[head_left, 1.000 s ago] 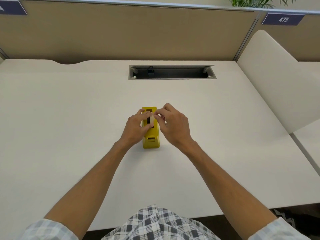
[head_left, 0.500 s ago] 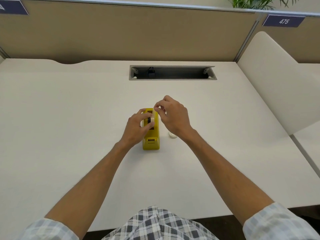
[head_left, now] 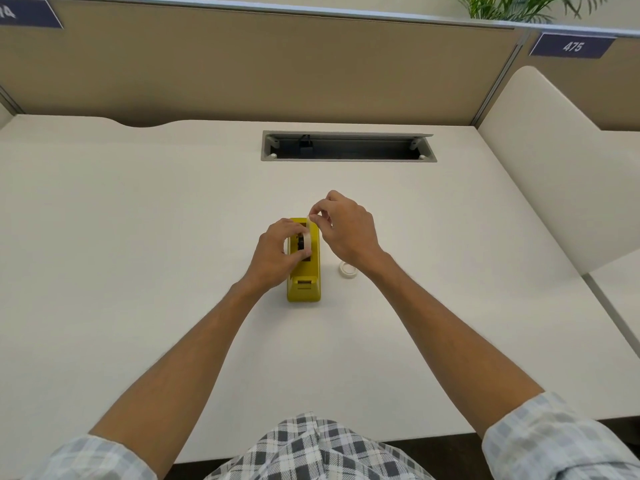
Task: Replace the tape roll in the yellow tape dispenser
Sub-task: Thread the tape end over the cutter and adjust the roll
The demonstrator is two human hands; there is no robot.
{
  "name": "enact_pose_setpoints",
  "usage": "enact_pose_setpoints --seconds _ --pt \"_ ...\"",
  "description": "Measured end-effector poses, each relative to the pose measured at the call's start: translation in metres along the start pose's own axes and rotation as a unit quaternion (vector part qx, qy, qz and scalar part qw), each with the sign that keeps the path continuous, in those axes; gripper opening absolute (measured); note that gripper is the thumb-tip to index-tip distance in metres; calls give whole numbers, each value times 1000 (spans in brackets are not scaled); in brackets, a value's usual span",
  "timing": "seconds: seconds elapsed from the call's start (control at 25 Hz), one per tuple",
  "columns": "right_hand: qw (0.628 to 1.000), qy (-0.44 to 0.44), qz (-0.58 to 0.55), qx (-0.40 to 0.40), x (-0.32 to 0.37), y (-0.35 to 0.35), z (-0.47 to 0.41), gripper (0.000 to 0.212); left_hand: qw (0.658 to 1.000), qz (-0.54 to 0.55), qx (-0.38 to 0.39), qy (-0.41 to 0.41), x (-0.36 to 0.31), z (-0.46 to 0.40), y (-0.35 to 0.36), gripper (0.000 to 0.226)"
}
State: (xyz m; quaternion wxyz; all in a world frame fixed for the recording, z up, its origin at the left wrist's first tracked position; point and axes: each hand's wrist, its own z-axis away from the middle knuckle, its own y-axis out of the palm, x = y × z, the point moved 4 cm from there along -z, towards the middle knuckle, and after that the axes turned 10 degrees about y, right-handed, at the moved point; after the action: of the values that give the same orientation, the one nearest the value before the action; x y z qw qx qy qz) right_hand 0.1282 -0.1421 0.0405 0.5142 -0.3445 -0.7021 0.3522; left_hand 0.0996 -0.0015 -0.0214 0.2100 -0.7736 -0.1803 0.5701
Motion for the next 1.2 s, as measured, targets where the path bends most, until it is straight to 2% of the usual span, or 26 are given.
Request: enact_pose_setpoints --seconds 0.28,0.52,0.64,0.84,1.0,1.2 --pt "1000 7 -5 9 0 7 2 15 1000 -1 22 3 -1 2 2 38" --pt "1000 9 -3 22 -1 11 3 17 999 33 -16 29 -6 4 0 15" --pt "1000 11 3 25 -3 11 4 18 999 31 -18 18 -4 3 0 23" --pt "999 11 12 33 -4 14 5 20 998 44 1 -35 3 0 1 58" --pt "999 7 14 29 -3 14 5 19 999 37 31 -6 2 -5 1 34" --pt "999 4 30 36 -4 17 8 19 999 36 30 -29 8 -2 0 40"
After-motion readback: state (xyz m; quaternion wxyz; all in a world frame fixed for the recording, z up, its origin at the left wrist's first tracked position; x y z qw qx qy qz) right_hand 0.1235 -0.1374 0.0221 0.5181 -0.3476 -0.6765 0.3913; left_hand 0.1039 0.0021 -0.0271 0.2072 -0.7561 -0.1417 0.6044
